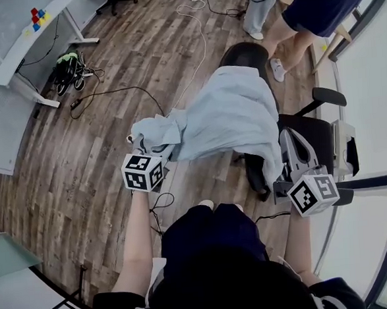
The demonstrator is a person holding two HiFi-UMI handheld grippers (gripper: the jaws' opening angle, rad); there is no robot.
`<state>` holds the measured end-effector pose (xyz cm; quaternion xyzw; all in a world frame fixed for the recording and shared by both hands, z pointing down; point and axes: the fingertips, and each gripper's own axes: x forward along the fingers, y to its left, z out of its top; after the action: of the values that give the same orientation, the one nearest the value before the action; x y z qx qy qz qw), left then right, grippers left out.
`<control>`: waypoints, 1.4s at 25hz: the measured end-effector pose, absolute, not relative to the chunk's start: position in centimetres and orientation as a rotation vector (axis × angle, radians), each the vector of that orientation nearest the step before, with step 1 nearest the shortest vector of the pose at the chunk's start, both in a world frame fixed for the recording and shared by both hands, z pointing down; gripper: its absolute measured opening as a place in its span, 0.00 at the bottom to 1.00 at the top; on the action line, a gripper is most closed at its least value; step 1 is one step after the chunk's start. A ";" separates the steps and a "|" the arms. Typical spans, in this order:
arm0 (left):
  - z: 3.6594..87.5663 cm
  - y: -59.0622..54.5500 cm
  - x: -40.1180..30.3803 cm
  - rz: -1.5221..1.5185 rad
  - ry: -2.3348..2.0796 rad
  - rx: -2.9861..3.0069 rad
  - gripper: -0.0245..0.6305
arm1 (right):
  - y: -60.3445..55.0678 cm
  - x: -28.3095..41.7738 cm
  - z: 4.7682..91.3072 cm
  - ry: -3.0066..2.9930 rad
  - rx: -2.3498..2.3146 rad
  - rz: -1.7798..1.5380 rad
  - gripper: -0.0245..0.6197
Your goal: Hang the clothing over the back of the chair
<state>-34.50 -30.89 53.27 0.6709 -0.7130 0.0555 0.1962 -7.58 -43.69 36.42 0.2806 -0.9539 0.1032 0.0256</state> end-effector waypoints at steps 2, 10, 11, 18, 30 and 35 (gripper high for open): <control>54.7 -30.5 -33.3 0.191 -1.943 1.927 0.56 | -43.3 -7.2 36.9 -2.946 0.881 0.324 0.08; 59.8 -28.1 -30.0 0.250 -1.851 1.900 0.59 | -41.8 -6.0 38.4 -2.936 0.874 0.360 0.08; 60.1 -27.7 -29.6 0.247 -1.849 1.891 0.59 | -41.7 -5.8 38.5 -2.938 0.867 0.360 0.08; 61.2 -24.7 -26.6 0.242 -1.832 1.858 0.59 | -38.5 -4.1 39.0 -2.935 0.829 0.381 0.08; 60.0 -18.1 -19.8 0.184 -1.832 1.853 0.59 | -31.0 1.9 39.3 -2.926 0.800 0.406 0.08; 57.7 -17.7 -17.4 0.107 -1.855 1.887 0.59 | -29.2 4.3 39.1 -2.936 0.814 0.401 0.08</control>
<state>-17.40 -17.73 57.66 0.6911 -0.6792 0.0393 0.2441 4.27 -29.24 39.08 0.2648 -0.9548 0.1303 0.0343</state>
